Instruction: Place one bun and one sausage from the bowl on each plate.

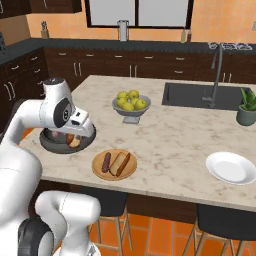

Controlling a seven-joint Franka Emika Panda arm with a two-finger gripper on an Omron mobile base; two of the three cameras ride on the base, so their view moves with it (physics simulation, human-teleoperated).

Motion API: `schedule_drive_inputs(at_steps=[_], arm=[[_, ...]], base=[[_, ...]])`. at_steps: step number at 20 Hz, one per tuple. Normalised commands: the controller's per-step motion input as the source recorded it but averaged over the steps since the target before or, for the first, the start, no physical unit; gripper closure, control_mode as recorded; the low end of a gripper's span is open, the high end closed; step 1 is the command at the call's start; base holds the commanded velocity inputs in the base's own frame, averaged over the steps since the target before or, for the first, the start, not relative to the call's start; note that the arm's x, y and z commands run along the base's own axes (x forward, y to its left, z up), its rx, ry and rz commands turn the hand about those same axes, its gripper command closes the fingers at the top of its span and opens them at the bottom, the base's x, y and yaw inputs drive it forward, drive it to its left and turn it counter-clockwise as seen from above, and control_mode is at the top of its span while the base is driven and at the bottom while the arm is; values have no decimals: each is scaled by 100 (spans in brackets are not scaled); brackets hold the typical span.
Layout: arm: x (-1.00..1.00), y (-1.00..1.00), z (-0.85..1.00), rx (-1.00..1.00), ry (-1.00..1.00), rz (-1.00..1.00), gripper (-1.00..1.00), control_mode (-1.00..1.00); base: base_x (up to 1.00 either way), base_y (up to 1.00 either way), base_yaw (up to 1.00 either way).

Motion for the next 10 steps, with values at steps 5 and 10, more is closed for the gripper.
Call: schedule_drive_inputs(at_steps=[5, 10], arm=[[-51, -83, -18, 0, 9, -18, 100, -100], [0, -5, -6, 0, 4, 0, 100, -100]], base=[[0, 0, 0], [0, 0, 0]])
